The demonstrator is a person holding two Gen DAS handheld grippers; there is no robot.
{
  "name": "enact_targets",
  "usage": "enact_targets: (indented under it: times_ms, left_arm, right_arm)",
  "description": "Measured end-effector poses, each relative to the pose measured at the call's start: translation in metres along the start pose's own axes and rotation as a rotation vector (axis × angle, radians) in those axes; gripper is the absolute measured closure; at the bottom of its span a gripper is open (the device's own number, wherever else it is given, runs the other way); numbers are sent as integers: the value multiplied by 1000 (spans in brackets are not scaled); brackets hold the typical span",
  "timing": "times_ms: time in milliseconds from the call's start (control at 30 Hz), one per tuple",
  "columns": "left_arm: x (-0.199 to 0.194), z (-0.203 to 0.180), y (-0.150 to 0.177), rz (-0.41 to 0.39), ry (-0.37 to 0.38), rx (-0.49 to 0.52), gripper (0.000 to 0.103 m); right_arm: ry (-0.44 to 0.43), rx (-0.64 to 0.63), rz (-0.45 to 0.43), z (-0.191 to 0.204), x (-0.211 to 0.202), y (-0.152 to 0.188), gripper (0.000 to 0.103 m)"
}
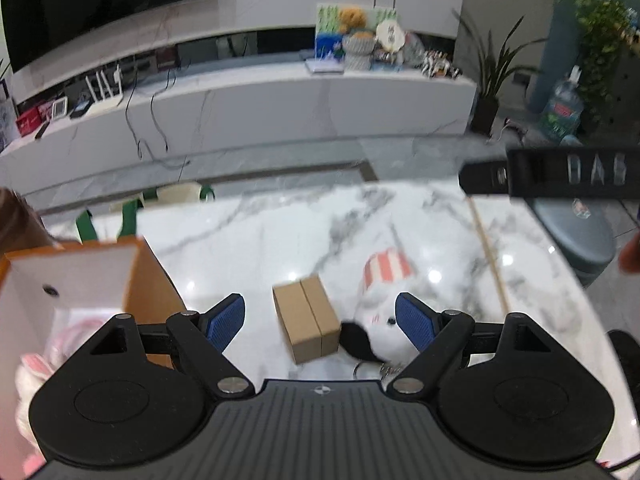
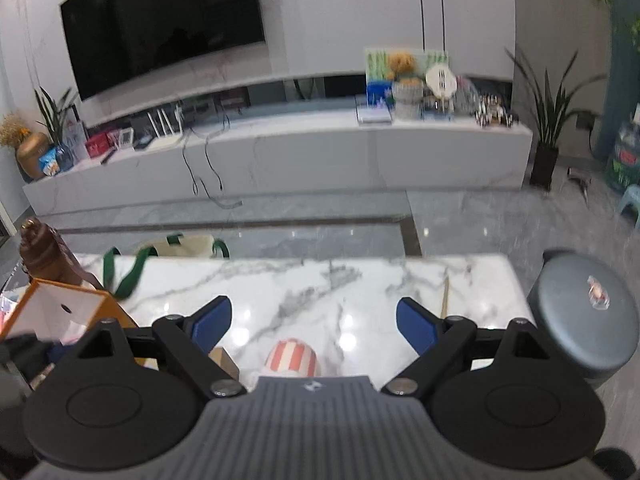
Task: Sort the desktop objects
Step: 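Move both grippers to the cardboard box and white plush on the table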
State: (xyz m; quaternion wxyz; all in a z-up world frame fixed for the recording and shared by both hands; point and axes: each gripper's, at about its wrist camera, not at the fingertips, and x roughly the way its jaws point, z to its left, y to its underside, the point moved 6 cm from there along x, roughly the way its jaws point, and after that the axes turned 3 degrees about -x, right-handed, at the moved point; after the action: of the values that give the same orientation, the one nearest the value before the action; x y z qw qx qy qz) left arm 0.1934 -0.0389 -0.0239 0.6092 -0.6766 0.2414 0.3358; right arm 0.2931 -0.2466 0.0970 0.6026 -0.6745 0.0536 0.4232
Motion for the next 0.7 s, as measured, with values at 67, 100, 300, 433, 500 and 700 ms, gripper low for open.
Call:
enact_targets:
  times_ms: [67,100,300,433,500,700]
  left_arm:
    - [12,-1,10,7,-26,2,5]
    - [15,-1,13,2,-42,6,5]
    - [33,12,21,-37,-91,-69,5]
    - [42,18,23,-32,-81,-78,5]
    - [47,18,24,-25,-77,-74,5]
    - [61,15,25,0,-74,-56,5]
  right_arm:
    - [0,5,24,1,10,6,13]
    - [3,8,34,1,14,9,13]
    - [17,11,92,6,42,26,13]
    - [19,18,126,10,61,37,13]
    - [19,18,141,14,70,42,13]
    - [44,24,161,24,93,50,13]
